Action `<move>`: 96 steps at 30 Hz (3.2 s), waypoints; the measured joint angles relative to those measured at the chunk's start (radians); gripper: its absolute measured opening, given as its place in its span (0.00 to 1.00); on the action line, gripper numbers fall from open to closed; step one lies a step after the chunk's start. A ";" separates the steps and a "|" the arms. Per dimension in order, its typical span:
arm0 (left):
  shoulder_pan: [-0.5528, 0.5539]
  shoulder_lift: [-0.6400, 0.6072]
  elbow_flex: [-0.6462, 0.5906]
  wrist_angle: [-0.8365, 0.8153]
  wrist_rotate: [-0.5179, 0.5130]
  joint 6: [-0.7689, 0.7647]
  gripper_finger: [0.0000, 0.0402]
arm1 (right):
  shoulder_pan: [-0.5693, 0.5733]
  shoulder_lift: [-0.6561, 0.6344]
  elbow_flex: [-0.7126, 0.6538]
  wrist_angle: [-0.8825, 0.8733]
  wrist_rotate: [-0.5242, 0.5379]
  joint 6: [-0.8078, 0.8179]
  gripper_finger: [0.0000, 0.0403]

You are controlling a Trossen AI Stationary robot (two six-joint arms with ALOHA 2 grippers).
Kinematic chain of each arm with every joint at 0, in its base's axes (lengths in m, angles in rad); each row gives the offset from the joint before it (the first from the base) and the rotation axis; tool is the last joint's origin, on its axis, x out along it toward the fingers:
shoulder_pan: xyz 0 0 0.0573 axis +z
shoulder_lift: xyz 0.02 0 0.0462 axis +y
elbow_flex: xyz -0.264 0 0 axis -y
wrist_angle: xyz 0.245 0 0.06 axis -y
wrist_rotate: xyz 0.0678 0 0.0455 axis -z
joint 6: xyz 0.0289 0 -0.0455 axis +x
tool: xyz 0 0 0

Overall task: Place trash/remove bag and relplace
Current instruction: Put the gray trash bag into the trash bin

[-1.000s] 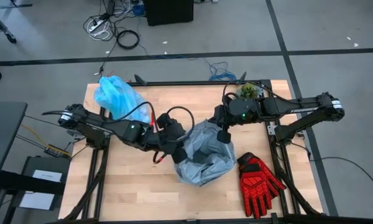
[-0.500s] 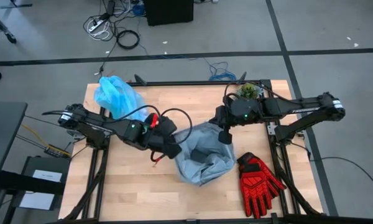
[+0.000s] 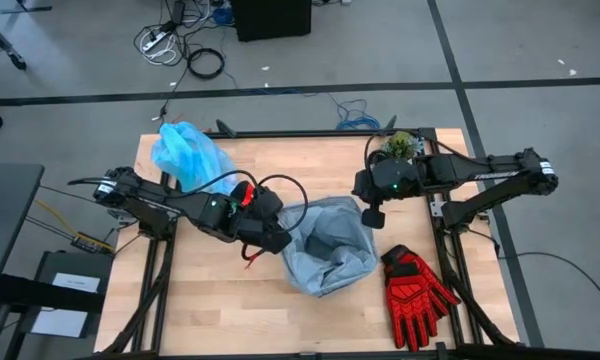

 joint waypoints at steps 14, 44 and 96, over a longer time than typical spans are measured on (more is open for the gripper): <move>0.000 0.016 -0.001 -0.025 0.005 -0.025 0.01 | -0.021 -0.094 0.000 0.078 -0.134 -0.031 0.05; 0.021 0.022 -0.001 -0.048 0.025 -0.034 0.01 | -0.327 0.063 0.000 0.107 -0.797 0.012 0.05; 0.071 0.108 0.000 -0.039 0.153 -0.076 0.00 | -0.441 -0.317 -0.406 0.339 -0.853 0.212 0.00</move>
